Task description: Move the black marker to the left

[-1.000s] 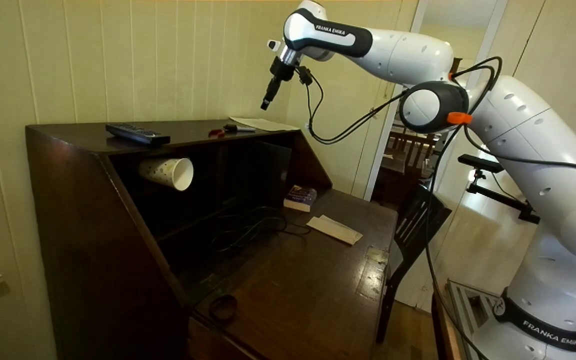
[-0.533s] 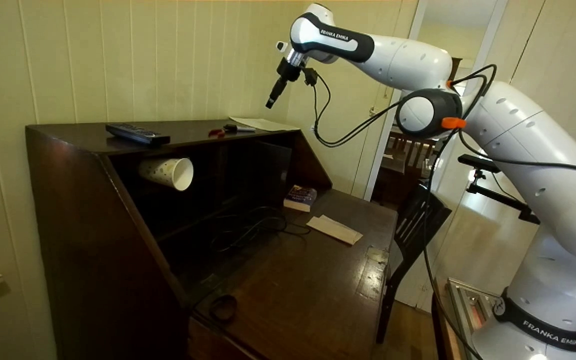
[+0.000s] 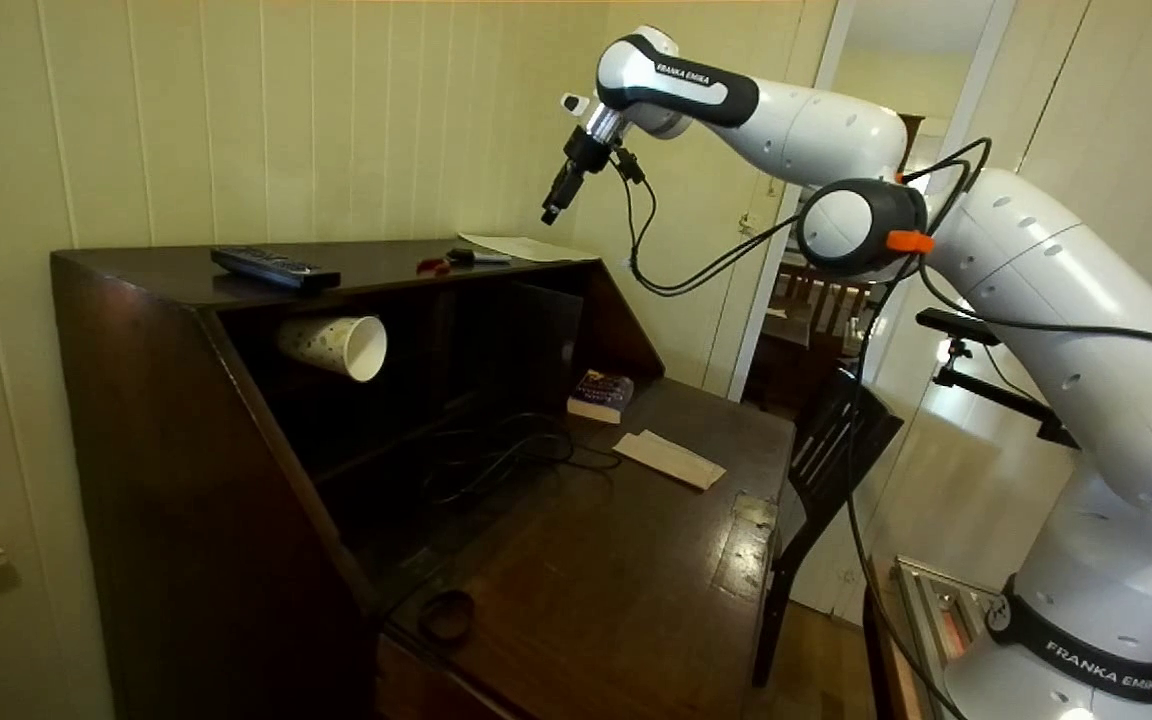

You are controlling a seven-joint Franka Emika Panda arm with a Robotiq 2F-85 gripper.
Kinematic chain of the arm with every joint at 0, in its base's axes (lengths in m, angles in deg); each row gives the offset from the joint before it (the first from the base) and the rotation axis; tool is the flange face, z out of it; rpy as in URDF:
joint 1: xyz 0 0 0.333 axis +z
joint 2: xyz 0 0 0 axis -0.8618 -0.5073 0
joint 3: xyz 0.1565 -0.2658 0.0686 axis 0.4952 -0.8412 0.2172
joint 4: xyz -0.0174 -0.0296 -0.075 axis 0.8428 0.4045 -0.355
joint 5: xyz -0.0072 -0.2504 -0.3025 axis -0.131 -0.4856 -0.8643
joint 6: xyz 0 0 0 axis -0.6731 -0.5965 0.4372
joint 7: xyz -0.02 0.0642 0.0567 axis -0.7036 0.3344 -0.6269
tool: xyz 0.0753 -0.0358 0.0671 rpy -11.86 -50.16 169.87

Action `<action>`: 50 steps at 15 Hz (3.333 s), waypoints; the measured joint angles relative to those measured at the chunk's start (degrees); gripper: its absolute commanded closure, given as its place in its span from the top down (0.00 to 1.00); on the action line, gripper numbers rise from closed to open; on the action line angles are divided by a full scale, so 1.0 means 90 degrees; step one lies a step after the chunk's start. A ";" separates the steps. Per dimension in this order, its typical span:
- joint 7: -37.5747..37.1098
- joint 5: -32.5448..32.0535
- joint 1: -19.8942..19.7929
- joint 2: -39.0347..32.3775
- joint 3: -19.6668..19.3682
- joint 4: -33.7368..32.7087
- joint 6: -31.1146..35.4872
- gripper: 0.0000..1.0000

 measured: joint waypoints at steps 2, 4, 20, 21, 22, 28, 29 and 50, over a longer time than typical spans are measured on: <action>0.0538 0.0206 -0.0289 -0.0012 0.0207 0.0001 -0.0381 1.00; 0.0847 0.0417 -0.0528 -0.0052 0.0349 0.0001 -0.0739 1.00; 0.1844 0.0113 0.0213 -0.0722 0.0207 -0.0002 0.1124 1.00; 0.1962 0.0019 0.0329 -0.0729 0.0162 -0.0002 0.1124 1.00; 0.2047 -0.0045 0.0433 -0.0729 0.0131 -0.0007 0.1138 1.00; 0.1866 -0.0049 0.0606 -0.0732 0.0123 -0.0018 0.1842 1.00; 0.1872 -0.0056 0.0598 -0.0736 0.0108 -0.0018 0.2092 1.00; 0.1888 -0.0598 0.0553 -0.1366 -0.0263 -0.0009 0.4359 1.00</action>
